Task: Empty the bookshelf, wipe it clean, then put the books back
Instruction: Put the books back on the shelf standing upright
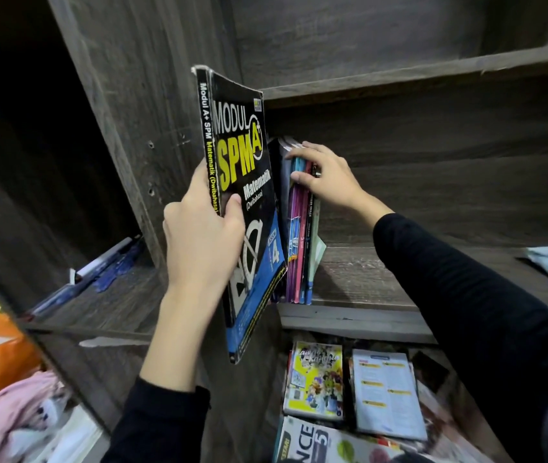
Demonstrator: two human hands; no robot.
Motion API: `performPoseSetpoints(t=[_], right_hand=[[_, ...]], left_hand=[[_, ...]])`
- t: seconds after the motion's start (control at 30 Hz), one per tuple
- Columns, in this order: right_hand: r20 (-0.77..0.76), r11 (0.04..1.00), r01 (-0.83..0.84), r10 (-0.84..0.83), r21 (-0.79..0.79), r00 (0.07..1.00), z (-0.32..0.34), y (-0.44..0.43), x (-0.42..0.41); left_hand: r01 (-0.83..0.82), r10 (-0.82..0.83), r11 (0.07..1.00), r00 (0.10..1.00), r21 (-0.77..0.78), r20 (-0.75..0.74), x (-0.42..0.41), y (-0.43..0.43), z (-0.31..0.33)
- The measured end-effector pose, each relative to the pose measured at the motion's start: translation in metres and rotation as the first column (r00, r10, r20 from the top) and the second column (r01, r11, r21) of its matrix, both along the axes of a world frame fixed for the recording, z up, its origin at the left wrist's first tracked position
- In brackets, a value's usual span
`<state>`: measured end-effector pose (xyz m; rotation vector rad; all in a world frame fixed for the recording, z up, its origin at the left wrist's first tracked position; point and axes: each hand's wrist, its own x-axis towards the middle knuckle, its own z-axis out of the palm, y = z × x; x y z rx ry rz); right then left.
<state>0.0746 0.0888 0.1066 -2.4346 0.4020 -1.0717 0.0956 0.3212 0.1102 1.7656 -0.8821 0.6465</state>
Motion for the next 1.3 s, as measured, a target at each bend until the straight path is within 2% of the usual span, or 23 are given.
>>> performPoseSetpoints(t=[0.23,0.43,0.63,0.87,1.1,1.3], right_hand=[[0.018,0.999,-0.019,0.019,0.027,1.0,-0.001,-0.001,-0.004],[0.048,0.999,-0.021,0.019,0.036,0.999,-0.001,0.001,-0.003],[0.047,1.0,-0.017,0.016,0.017,0.999,-0.002,0.003,-0.003],[0.033,1.0,-0.001,0.001,0.017,0.999,-0.002,0.004,0.003],[-0.028,0.998,0.01,-0.012,-0.062,1.0,0.002,0.017,0.023],[-0.004,0.994,0.018,-0.018,-0.105,1.0,0.0,0.028,0.039]], left_hand=[[0.016,-0.016,1.0,1.0,0.02,0.016,0.009,-0.018,-0.01],[0.025,-0.026,0.999,1.0,-0.031,-0.018,0.025,-0.025,-0.03],[0.04,-0.041,0.999,0.989,0.011,0.142,0.018,-0.033,-0.053],[0.018,-0.017,0.999,1.0,0.044,-0.025,0.037,-0.048,-0.082],[-0.017,0.017,1.0,0.995,-0.001,0.094,0.058,-0.063,-0.099],[-0.018,0.021,0.999,0.998,-0.046,0.061,0.078,-0.078,-0.1]])
